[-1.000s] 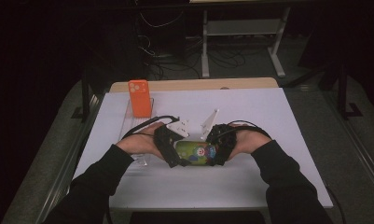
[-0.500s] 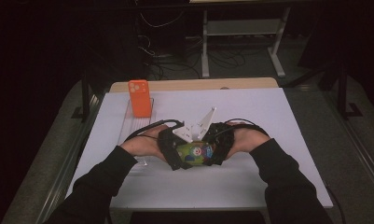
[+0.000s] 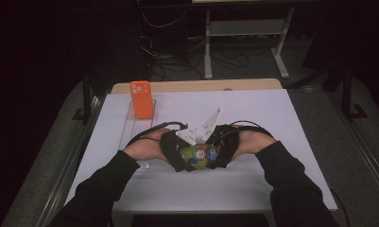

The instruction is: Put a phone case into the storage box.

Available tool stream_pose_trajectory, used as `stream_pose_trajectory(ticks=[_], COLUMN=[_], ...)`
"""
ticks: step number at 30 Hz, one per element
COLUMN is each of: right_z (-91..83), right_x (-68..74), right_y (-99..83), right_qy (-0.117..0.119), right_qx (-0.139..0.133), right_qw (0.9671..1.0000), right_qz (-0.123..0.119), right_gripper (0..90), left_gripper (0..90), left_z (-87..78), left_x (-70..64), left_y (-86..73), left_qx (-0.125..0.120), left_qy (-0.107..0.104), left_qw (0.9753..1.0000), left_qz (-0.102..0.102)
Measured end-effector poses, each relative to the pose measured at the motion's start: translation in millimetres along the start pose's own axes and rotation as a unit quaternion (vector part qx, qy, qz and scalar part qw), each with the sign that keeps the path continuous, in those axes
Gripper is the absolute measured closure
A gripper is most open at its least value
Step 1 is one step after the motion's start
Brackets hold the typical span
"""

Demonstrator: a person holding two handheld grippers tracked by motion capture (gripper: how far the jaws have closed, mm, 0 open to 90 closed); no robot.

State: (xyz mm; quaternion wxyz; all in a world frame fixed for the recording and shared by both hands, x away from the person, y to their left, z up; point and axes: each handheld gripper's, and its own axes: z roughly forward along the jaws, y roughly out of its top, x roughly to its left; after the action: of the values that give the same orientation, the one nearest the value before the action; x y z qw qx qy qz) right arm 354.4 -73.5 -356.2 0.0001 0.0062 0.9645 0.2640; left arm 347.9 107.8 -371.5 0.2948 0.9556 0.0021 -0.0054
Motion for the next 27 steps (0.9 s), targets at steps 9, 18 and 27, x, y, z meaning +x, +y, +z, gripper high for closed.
stream_pose_trajectory(ticks=[9,18,27], right_z=[-13.3,-16.2,-1.9], right_x=[-2.4,5.6,24.2], right_y=[-29.9,-67.2,-85.8], right_qy=[-0.031,-0.108,-0.164], right_qx=[-0.067,-0.107,-0.144], right_qw=[0.9945,0.9684,0.9312], right_qz=[0.074,0.198,0.292], right_gripper=[0.6,0.0,0.0], left_gripper=[15.6,15.6,15.5], left_z=[2.6,10.4,12.6], left_x=[-5.9,-7.0,-6.5], left_y=[-5.7,-14.5,-22.8], left_qx=[-0.017,-0.025,-0.008], left_qy=[0.044,0.11,0.134], left_qw=[0.9973,0.9779,0.9658], left_qz=[-0.057,-0.176,-0.222])
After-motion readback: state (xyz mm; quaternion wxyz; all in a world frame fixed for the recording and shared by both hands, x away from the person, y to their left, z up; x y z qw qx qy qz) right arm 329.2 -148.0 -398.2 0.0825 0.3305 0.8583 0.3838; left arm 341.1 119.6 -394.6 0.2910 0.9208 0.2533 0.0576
